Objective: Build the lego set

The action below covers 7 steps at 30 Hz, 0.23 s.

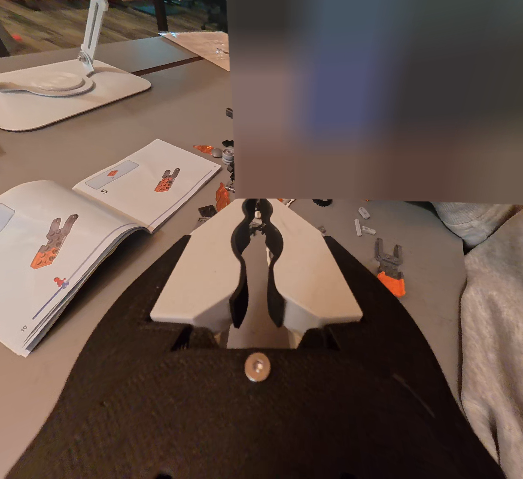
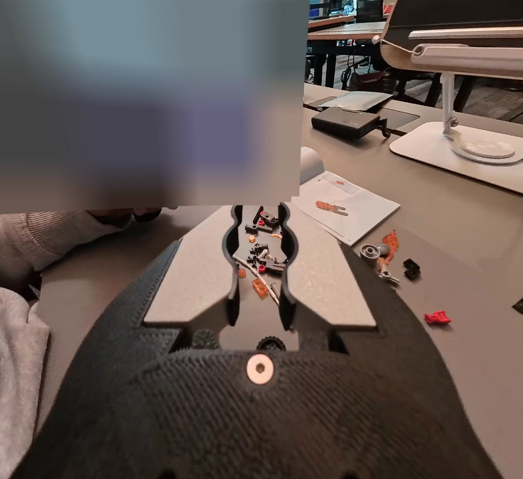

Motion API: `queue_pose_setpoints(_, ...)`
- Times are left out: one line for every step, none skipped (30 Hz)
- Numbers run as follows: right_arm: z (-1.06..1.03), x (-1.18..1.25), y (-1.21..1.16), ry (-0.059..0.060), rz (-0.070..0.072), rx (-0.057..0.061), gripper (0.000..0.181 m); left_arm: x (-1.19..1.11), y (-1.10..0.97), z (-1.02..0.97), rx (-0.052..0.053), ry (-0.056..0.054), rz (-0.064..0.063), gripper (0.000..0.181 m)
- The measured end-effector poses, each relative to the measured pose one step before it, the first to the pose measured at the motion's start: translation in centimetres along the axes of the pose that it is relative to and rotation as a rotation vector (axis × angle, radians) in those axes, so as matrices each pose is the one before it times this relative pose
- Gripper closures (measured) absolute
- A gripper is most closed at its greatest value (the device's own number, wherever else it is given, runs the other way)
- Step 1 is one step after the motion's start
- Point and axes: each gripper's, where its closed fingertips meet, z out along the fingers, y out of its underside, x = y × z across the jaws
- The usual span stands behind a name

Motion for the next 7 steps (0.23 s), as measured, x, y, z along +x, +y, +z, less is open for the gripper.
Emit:
queue_pose_setpoints(-0.042, 0.023, -0.055, 0.0004, 0.0027, 0.0045, 0.158, 0.044, 0.007, -0.008, 0.0004, 0.0002, 0.0025, 0.179)
queue_pose_setpoints(-0.049, 0.009, -0.070, -0.0006, 0.0034, 0.0049, 0.158, -0.005, -0.004, -0.008, 0.0004, -0.0025, 0.0029, 0.179)
queue_pose_setpoints(-0.042, -0.017, -0.073, -0.0021, 0.0045, 0.0057, 0.159, -0.020, -0.012, -0.016, 0.0008, -0.0024, 0.0017, 0.180)
queue_pose_setpoints(-0.044, -0.042, -0.084, -0.0037, 0.0056, 0.0065, 0.159, 0.002, -0.019, -0.009, 0.0018, 0.0000, -0.0001, 0.180)
queue_pose_setpoints(-0.046, -0.076, -0.092, -0.0050, 0.0067, 0.0071, 0.159, 0.021, -0.050, -0.032, 0.0031, 0.0014, -0.0012, 0.180)
queue_pose_setpoints(-0.056, -0.074, -0.092, -0.0056, 0.0071, 0.0078, 0.159, 0.005, -0.057, -0.037, 0.0046, 0.0009, -0.0012, 0.180)
queue_pose_setpoints(-0.076, -0.078, -0.092, -0.0052, 0.0071, 0.0079, 0.159, 0.012, -0.079, -0.054, 0.0053, 0.0002, -0.0012, 0.180)
